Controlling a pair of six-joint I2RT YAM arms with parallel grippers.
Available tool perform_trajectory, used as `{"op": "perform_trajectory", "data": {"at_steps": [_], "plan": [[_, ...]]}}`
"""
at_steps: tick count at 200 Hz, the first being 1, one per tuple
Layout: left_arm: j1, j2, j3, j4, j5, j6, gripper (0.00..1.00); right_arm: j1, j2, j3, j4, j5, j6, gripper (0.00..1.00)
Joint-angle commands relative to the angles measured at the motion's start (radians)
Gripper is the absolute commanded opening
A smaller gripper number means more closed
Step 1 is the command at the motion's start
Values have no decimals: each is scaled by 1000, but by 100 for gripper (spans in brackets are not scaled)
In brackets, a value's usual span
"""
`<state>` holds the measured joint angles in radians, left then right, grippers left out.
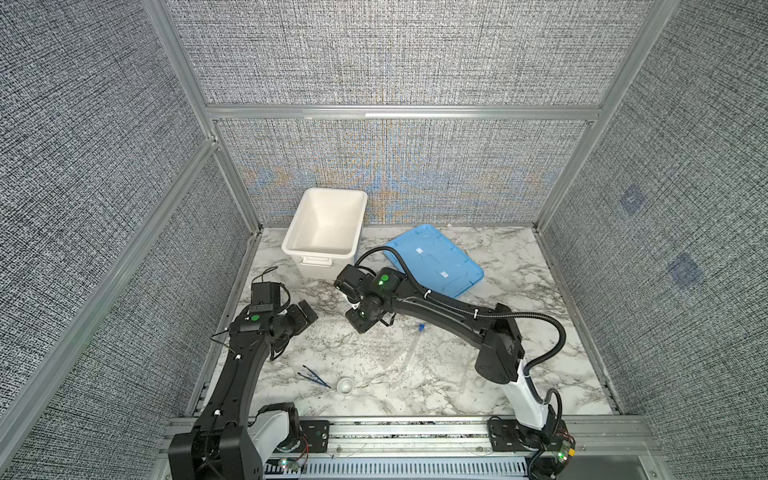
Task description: Organize the chemistry lab equipment
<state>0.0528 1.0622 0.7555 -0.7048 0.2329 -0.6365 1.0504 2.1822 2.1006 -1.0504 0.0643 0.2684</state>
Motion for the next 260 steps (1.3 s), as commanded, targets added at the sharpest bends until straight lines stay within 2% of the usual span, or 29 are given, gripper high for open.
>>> {"op": "perform_trajectory", "data": {"at_steps": [1, 195, 260], "plan": [[0, 0, 2, 7, 6, 0, 99, 1, 7, 12, -23, -15, 6, 20], [3, -3, 1, 12, 13, 3, 99, 2, 8, 41, -23, -69, 18, 22], [6, -4, 2, 13, 15, 3, 99, 2, -8, 27, -25, -61, 20, 27]]}}
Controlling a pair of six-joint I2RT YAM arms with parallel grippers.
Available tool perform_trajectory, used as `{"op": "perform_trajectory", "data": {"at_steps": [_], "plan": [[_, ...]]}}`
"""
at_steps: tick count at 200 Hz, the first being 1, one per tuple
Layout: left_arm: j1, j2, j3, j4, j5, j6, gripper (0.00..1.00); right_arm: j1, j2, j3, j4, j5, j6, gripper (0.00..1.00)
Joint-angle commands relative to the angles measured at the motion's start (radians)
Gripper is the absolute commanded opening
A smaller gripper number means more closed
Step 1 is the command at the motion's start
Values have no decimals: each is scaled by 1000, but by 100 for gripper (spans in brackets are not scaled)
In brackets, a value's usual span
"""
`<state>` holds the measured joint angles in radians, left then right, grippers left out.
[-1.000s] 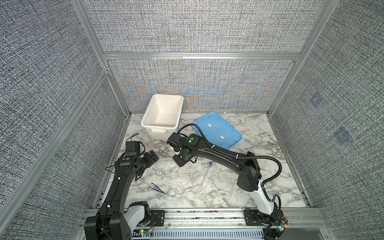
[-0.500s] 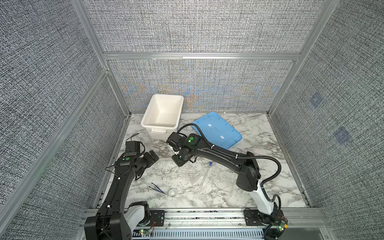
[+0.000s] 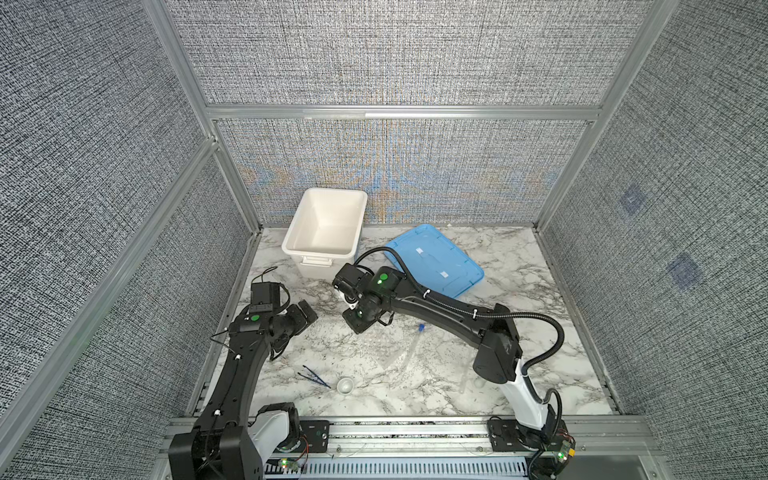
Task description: Organize the chemistry lab equipment
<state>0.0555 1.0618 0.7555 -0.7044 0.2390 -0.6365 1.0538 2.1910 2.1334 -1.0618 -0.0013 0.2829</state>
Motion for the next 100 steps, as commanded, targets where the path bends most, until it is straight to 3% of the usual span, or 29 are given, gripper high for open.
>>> {"op": "perform_trajectory", "data": {"at_steps": [1, 29, 100], "plan": [[4, -3, 1, 13, 8, 3, 99, 0, -16, -7, -14, 5, 6, 27], [3, -3, 2, 11, 8, 1, 99, 0, -27, -5, -20, 18, 4, 31], [4, -14, 2, 9, 27, 6, 99, -3, -130, 53, -91, 76, 67, 58]]}}
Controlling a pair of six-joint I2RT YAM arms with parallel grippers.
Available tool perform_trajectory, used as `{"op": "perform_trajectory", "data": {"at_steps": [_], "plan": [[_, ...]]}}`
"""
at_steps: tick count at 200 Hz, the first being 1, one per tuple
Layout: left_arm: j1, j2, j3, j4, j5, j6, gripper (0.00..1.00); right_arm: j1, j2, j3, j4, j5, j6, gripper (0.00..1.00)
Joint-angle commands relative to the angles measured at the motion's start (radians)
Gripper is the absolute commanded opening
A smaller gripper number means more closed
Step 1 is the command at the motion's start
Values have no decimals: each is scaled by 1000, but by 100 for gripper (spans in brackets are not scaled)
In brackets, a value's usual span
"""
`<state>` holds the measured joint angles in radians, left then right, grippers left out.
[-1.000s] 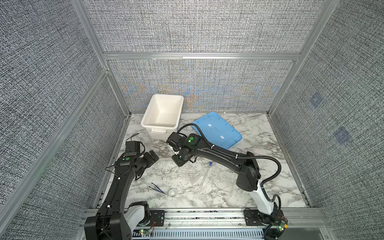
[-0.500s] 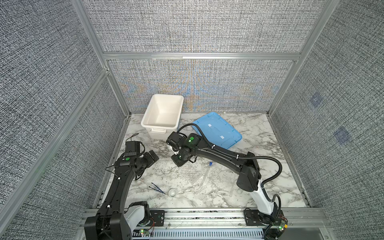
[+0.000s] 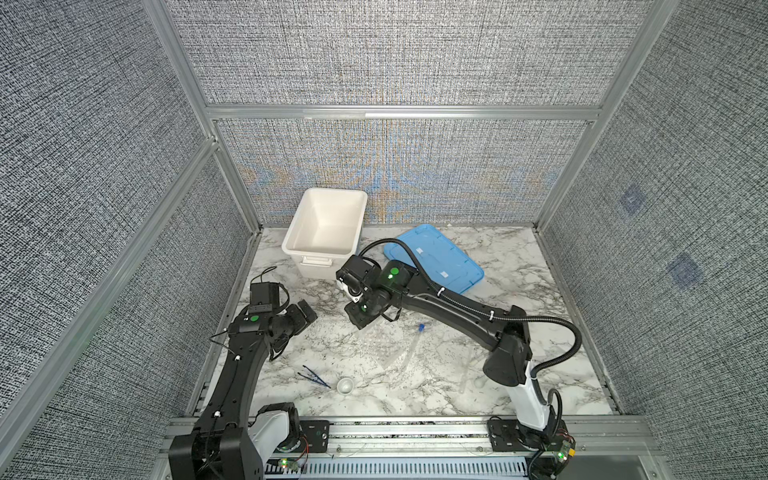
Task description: Organize the chemistry lab equipment
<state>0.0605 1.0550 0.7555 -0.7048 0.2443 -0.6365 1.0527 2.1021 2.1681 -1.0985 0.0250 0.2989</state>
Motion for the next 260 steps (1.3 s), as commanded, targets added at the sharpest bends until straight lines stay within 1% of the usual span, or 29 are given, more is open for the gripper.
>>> {"op": "perform_trajectory", "data": {"at_steps": [1, 13, 30, 35, 41, 48, 54, 59, 66, 73, 83, 93, 100, 114, 139, 150, 151, 154, 166, 175, 199, 230, 247, 260], "plan": [[-1, -7, 1, 11, 23, 7, 99, -2, -43, 18, -55, 52, 53, 58], [1, -14, 2, 13, 32, 14, 99, -5, -74, 15, -68, 90, 87, 61], [2, -22, -1, 24, 55, 20, 99, -17, -120, -8, -85, 154, 134, 62], [2, -26, -5, 33, 75, 20, 99, -24, -135, -21, -92, 174, 153, 65], [3, -27, -11, 44, 101, 21, 99, -33, -153, -36, -104, 198, 179, 72], [2, -29, -18, 53, 122, 16, 99, -49, -172, -57, -121, 222, 215, 83], [2, -31, -22, 57, 133, 14, 99, -64, -188, -78, -134, 241, 249, 96], [3, -32, -24, 59, 136, 14, 99, -77, -198, -96, -145, 258, 279, 99], [4, -36, -26, 56, 134, 14, 99, -101, -212, -122, -159, 261, 313, 99], [3, -40, -26, 51, 122, 14, 99, -128, -223, -148, -164, 240, 334, 99], [4, -51, -22, 41, 103, 17, 99, -168, -238, -186, -160, 165, 363, 99], [3, -64, -23, 36, 88, 19, 99, -213, -247, -236, -146, 61, 396, 99], [3, -72, -25, 36, 82, 20, 99, -247, -251, -271, -145, 9, 437, 99], [3, -82, -27, 37, 82, 20, 99, -299, -241, -330, -179, -41, 549, 99], [3, -81, -28, 39, 86, 17, 99, -332, -189, -357, -230, -78, 641, 99], [3, -79, -30, 41, 87, 14, 99, -346, -166, -364, -234, -111, 651, 98], [4, -80, -30, 42, 87, 14, 99, -350, -162, -366, -234, -124, 675, 98], [4, -79, -30, 42, 88, 14, 99, -353, -157, -369, -229, -138, 683, 98], [3, -77, -32, 42, 86, 14, 99, -375, -136, -402, -191, -223, 685, 96], [3, -77, -30, 41, 86, 15, 99, -383, -129, -435, -149, -258, 689, 95], [4, -76, -28, 38, 84, 18, 99, -404, -84, -459, -124, -275, 699, 88], [4, -77, -36, 48, 82, 17, 99, -413, -29, -463, -98, -292, 713, 82], [4, -73, -33, 50, 82, 18, 99, -416, -4, -470, -69, -308, 723, 73], [5, -70, -33, 50, 84, 18, 99, -422, 16, -478, -51, -325, 724, 70]]}}
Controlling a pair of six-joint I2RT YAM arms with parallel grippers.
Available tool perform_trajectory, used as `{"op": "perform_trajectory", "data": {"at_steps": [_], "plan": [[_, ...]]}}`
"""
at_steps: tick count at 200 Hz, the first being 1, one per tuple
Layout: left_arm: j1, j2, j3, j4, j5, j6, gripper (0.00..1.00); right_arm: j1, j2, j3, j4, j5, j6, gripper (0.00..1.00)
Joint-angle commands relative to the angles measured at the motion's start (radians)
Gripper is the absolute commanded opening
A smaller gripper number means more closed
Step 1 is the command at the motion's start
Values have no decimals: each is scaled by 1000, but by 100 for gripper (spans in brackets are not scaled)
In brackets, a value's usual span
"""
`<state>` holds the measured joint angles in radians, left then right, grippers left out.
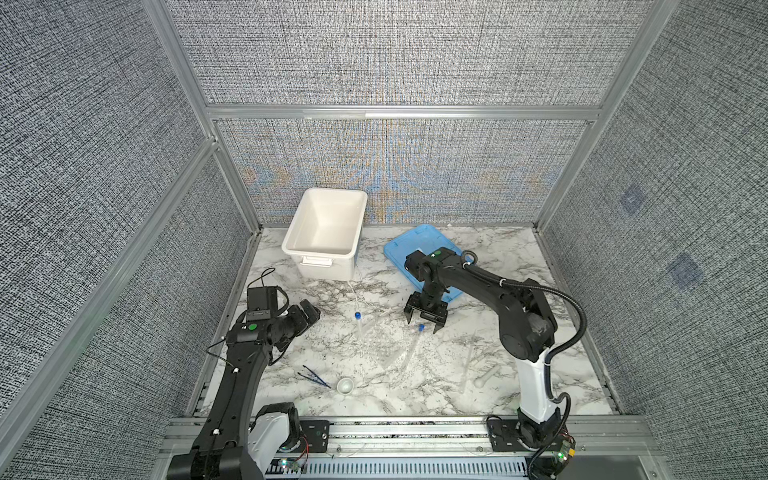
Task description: Organize the chemistry lab equipment
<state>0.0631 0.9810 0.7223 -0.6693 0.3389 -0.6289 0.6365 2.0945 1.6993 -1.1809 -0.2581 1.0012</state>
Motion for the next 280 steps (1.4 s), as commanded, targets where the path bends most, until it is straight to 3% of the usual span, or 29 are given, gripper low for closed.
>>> {"op": "perform_trajectory", "data": {"at_steps": [1, 15, 90, 136, 142, 164, 176, 200, 260, 280], "plan": [[1, 5, 0, 15, -11, 11, 99, -7, 25, -9, 32, -42, 23, 69], [0, 7, 3, 16, -12, 14, 99, -11, 41, -13, 42, -34, 26, 64], [1, 19, 2, 16, -27, 12, 99, -35, 97, -44, 99, -99, 34, 62], [2, 14, 5, 9, -29, 11, 99, -46, 110, -30, 87, -60, 35, 54], [1, 12, 5, 8, -28, 9, 99, -46, 111, -31, 89, -57, 35, 48], [1, 4, 3, 5, -31, 5, 99, -44, 109, -33, 97, -46, 40, 46], [1, -1, 2, 0, -31, 3, 99, -44, 108, -31, 96, -36, 41, 40], [1, -24, 37, -69, -86, -11, 99, -44, 98, -35, 95, -17, 42, 35], [2, -121, 141, -150, -143, 114, 99, -45, 74, -71, 120, -12, 60, 32], [2, -132, 192, -173, -89, 152, 99, -44, 75, -78, 125, -10, 62, 31]]}}
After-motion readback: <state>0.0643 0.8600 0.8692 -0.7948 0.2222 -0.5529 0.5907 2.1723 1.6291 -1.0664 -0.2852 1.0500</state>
